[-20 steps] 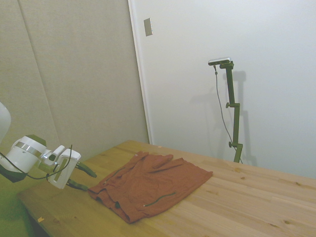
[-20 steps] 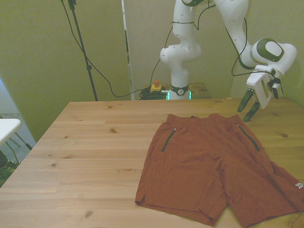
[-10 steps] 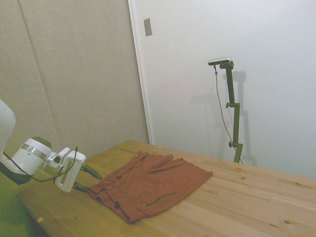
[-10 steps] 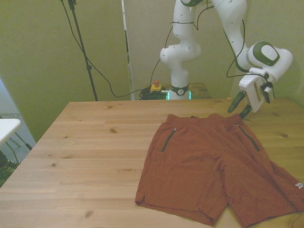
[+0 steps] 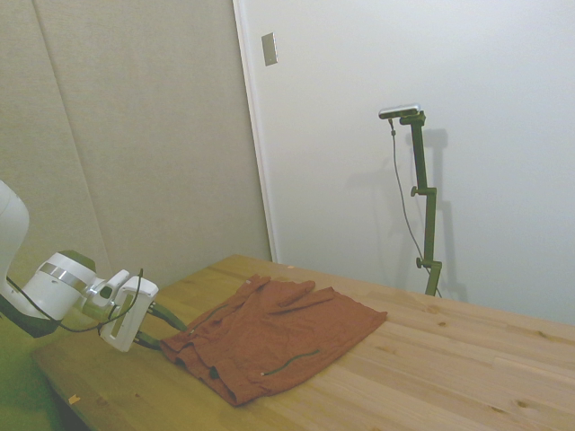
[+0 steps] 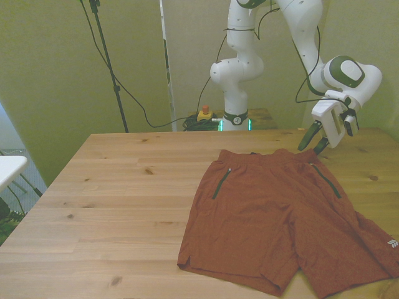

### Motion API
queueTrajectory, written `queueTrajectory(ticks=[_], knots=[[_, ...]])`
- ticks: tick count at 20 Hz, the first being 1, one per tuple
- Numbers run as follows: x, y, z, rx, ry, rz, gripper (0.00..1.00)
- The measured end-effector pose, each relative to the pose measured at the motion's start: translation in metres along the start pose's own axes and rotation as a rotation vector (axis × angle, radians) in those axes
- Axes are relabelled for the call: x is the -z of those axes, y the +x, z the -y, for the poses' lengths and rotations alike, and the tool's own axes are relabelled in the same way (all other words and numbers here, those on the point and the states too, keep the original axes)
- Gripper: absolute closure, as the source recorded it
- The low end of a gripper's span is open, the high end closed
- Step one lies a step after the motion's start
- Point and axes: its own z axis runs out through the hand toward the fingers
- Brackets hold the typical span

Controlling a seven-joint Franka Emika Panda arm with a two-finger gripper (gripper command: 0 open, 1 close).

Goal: Fold the shorts

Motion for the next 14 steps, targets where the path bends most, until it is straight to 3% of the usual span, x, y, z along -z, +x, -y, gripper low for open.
queueTrajectory(ticks=[14], knots=[[-0.0027, -0.0096, 0.0024, 0.016, 0.037, 0.014, 1.0]])
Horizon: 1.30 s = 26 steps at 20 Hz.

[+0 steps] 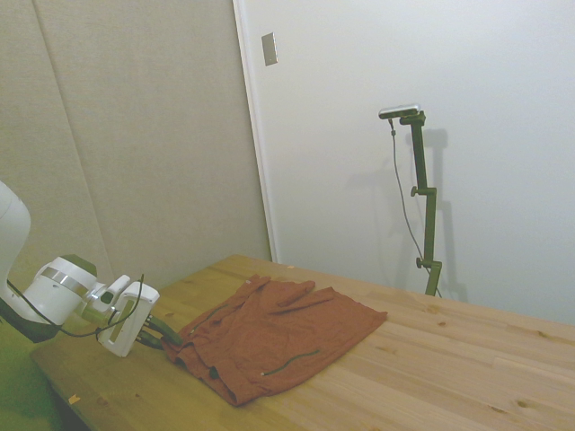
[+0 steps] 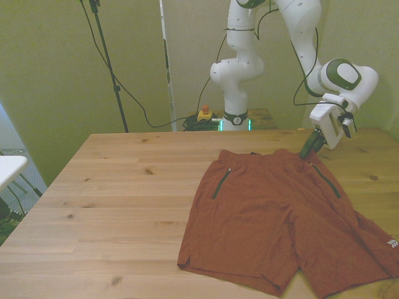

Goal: Fold the shorts

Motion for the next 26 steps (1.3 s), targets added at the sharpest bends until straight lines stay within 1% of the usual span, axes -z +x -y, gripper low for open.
queueTrajectory(ticks=[5, 9, 12, 17, 19, 22, 26], knots=[[0.002, 0.002, -0.001, -0.006, 0.005, -0.004, 1.0], [0.009, 0.014, -0.009, -0.037, 0.011, -0.014, 1.0], [0.016, 0.032, -0.025, -0.096, 0.013, -0.007, 1.0], [0.022, 0.06, -0.071, -0.182, 0.016, 0.084, 1.0], [0.017, 0.071, -0.094, -0.222, 0.007, 0.103, 1.0], [-0.001, 0.086, -0.125, -0.274, -0.006, 0.128, 1.0], [-0.027, 0.1, -0.152, -0.343, 0.016, 0.223, 1.0]])
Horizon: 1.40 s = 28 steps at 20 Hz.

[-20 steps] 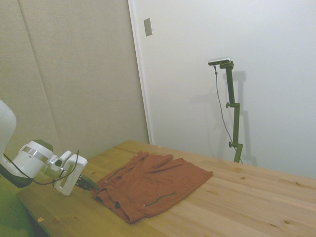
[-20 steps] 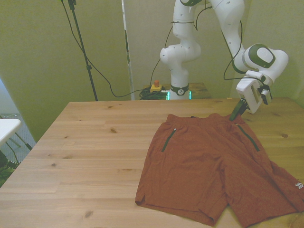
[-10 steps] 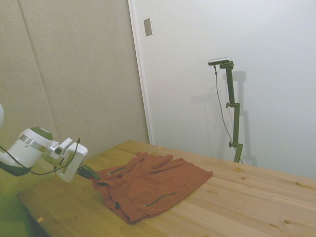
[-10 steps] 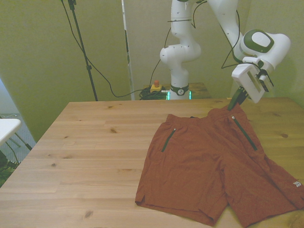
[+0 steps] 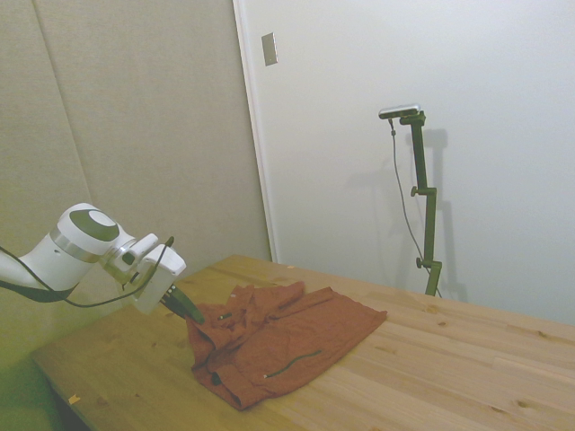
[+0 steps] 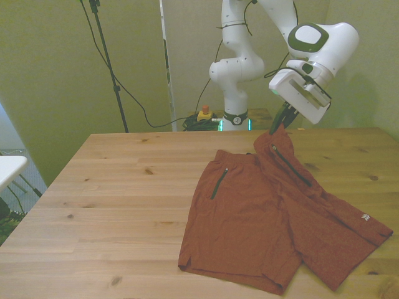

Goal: Fold the shorts

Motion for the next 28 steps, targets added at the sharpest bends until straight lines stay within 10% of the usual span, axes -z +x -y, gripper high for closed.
queueTrajectory(ticks=[18, 28], knots=[[-0.062, 0.098, -0.09, -0.182, 0.191, 0.588, 1.0], [-0.097, 0.126, -0.141, -0.251, 0.184, 0.641, 1.0]])
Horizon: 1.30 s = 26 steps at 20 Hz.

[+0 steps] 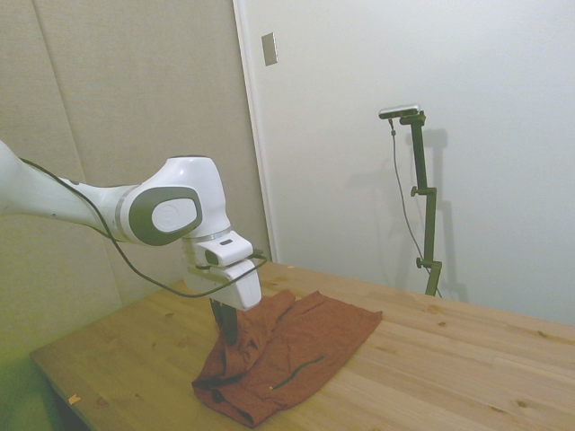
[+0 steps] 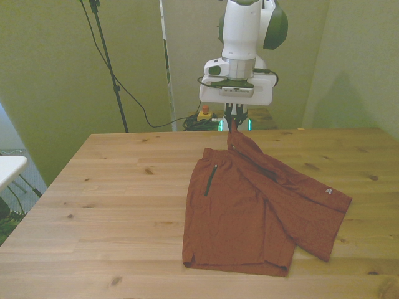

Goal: Fold the shorts

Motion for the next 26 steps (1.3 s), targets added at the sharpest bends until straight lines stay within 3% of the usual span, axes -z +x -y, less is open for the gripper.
queueTrajectory(ticks=[1, 6, 14, 26], knots=[[-0.003, 0.004, -0.005, -0.009, 0.003, 0.012, 0.0], [-0.035, 0.023, -0.038, -0.067, 0.04, 0.138, 0.0], [-0.083, 0.095, -0.076, -0.182, 0.064, 0.233, 0.0], [-0.083, 0.106, -0.071, -0.181, 0.049, 0.251, 0.0]])
